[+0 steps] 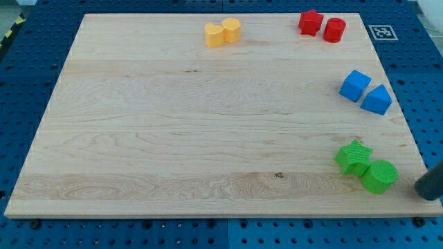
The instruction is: Move green blocks left a bit
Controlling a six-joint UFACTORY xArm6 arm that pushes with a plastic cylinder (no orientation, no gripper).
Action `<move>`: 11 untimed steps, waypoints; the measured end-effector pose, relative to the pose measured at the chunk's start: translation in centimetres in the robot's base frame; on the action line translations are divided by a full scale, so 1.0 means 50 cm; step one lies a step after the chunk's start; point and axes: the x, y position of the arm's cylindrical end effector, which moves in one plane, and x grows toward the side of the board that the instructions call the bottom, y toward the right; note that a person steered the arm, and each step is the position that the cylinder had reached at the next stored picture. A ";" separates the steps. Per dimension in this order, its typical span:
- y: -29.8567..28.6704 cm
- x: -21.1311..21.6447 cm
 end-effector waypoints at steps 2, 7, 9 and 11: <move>-0.078 0.000; -0.093 -0.015; -0.102 -0.025; -0.143 -0.048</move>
